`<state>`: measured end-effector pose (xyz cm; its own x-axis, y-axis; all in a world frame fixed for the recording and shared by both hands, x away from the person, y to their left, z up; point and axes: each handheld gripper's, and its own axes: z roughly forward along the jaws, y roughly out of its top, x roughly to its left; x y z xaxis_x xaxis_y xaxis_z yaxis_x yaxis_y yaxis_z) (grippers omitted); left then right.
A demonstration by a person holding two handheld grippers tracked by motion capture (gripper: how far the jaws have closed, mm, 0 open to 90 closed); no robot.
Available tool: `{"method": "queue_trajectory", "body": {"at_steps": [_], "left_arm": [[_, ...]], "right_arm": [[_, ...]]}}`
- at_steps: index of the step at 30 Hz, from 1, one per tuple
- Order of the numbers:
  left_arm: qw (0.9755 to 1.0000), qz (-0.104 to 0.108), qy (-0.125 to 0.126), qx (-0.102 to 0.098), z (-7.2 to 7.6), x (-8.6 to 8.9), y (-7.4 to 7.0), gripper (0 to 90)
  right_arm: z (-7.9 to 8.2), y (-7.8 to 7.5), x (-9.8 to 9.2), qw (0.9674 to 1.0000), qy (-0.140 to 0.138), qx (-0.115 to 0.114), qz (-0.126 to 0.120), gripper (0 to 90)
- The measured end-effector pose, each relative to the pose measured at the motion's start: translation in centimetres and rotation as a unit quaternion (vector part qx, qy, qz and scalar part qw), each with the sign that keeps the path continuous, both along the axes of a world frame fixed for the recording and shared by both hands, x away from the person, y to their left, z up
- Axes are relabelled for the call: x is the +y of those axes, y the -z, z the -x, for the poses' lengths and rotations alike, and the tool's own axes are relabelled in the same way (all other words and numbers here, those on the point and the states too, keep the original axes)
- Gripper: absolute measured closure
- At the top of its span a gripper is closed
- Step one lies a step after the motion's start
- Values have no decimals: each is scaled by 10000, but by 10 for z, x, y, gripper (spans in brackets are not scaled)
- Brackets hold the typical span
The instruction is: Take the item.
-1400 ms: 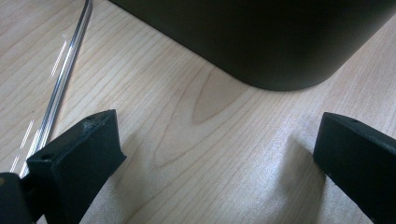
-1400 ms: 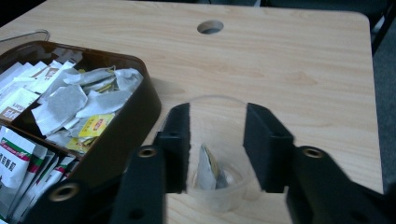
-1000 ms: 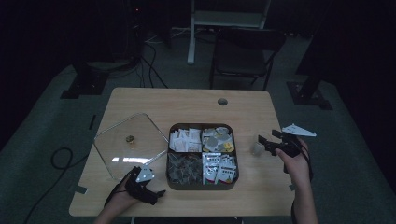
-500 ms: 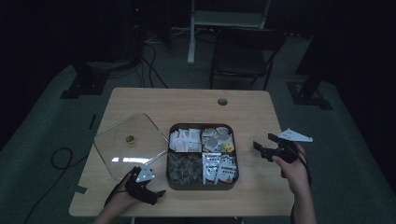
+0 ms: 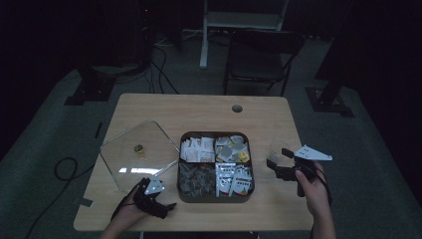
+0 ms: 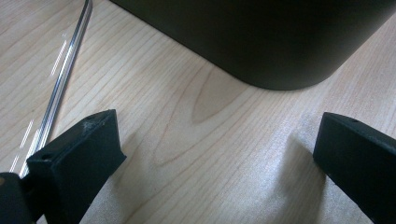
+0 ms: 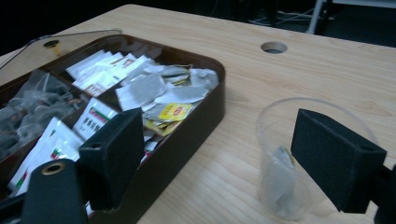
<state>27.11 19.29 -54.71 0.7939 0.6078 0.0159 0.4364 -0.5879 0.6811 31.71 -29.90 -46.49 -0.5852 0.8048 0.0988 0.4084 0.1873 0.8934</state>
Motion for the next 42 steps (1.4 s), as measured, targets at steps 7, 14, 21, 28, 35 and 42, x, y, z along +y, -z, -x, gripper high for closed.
{"method": "queue_trajectory", "body": {"at_steps": [7,14,21,28,35,42], "left_arm": [[10000,2,-1,1,0,0,0,16],[10000,-1,-1,2,0,0,0,16],[10000,-3,0,3,0,0,0,16],[10000,-4,-26,5,0,0,0,15],[9999,-10,-129,6,2,-1,0,15],[9999,-15,-142,9,2,-2,0,15]], "right_arm": [[7,7,5,9995,-308,-16,67,162],[11,22,7,9984,-533,138,156,162],[13,39,8,9970,-686,276,247,162],[15,51,7,9954,-782,362,414,162],[17,63,5,9939,-834,509,508,162],[18,73,4,9915,-902,632,694,162]]}}
